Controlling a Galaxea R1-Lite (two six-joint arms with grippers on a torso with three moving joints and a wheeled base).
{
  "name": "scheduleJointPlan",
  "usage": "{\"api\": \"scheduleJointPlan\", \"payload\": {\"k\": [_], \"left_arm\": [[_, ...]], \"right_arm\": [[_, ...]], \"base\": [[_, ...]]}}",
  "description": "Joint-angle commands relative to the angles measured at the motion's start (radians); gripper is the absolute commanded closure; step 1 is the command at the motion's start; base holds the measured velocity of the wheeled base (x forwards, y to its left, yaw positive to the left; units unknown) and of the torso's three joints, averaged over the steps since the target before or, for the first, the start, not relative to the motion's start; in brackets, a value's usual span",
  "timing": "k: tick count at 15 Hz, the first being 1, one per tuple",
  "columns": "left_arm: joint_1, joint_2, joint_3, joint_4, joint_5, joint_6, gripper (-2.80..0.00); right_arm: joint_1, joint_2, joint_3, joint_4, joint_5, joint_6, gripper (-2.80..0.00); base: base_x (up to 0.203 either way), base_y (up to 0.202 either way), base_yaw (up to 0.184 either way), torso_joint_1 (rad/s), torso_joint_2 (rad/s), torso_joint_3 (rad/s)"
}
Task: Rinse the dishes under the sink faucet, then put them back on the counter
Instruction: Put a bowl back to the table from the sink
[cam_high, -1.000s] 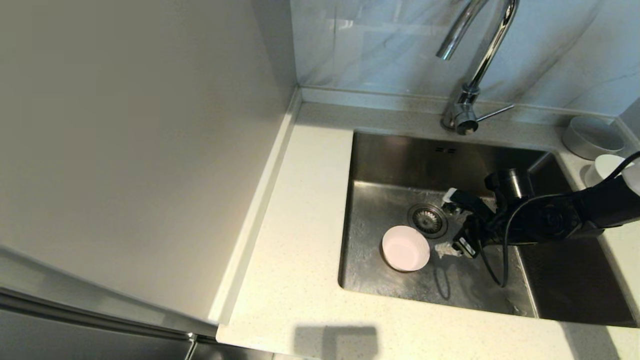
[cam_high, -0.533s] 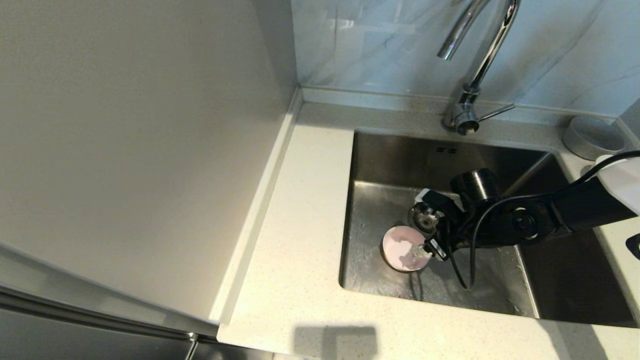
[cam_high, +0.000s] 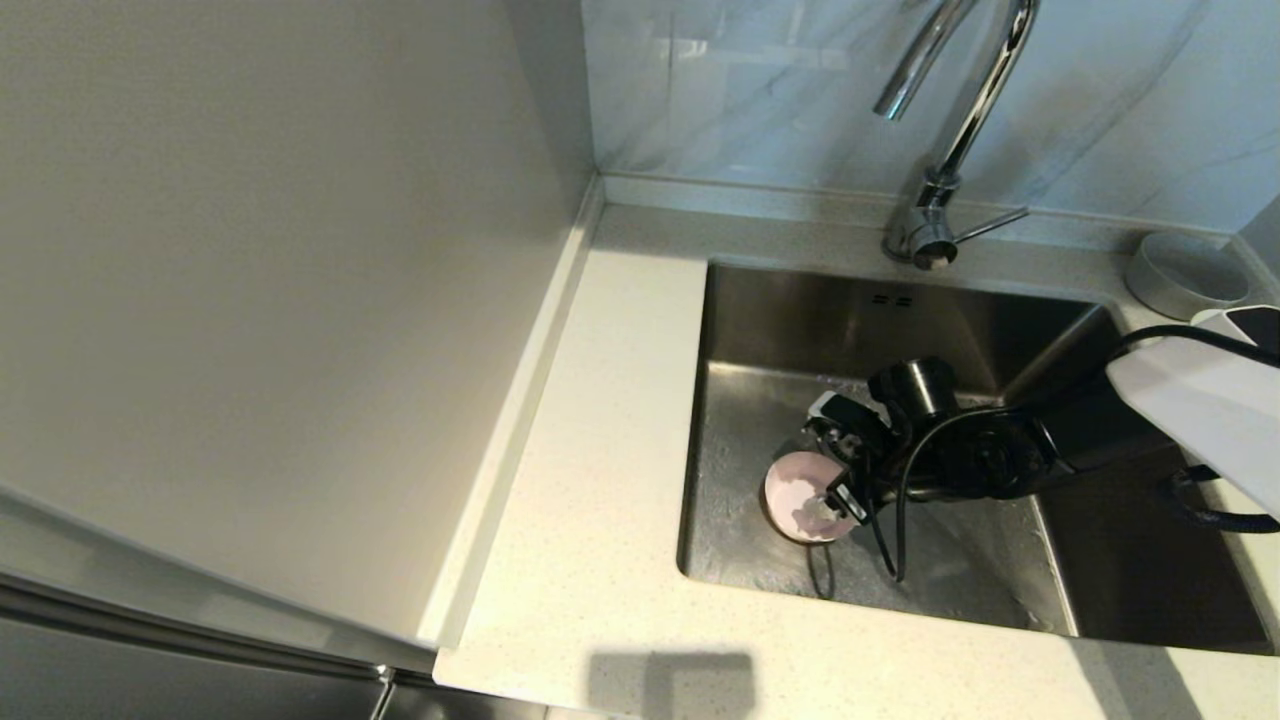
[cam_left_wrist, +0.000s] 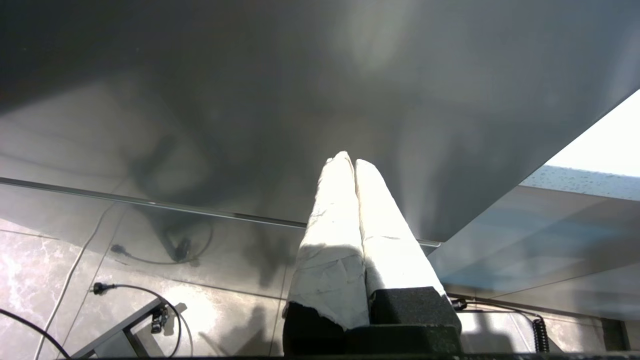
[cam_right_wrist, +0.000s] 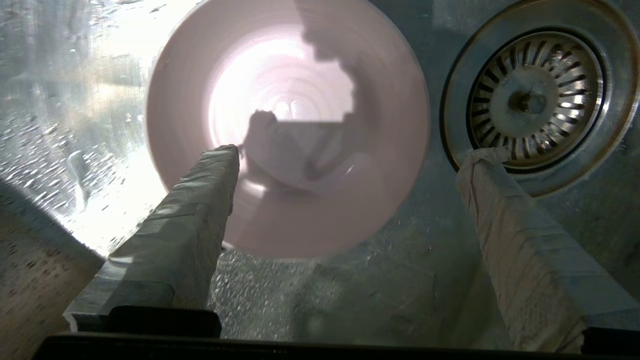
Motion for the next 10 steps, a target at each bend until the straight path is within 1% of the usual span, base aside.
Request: {"api": "scheduleJointPlan", "payload": {"k": [1,5,10], "left_arm": [[0.0,-0.003,0.0,0.0,0.001,0.0,0.0],[0.0,-0.003,0.0,0.0,-0.001,-0.001,0.0],[0.0,-0.003,0.0,0.0,0.001,-0.001,0.0]], "right_arm": [[-0.011,0.05,-0.02,-0.001,0.0,-0.003,-2.8],[-0.034,0.103,-0.075,0.0,0.0,0.006,-2.8],[-0.064,0.131,-0.097,0.0,0.0,0.006,-2.8]], "base": [[0.0,0.0,0.0,0.0,0.0,0.0],[0.0,0.0,0.0,0.0,0.0,0.0],[0.0,0.0,0.0,0.0,0.0,0.0]]}}
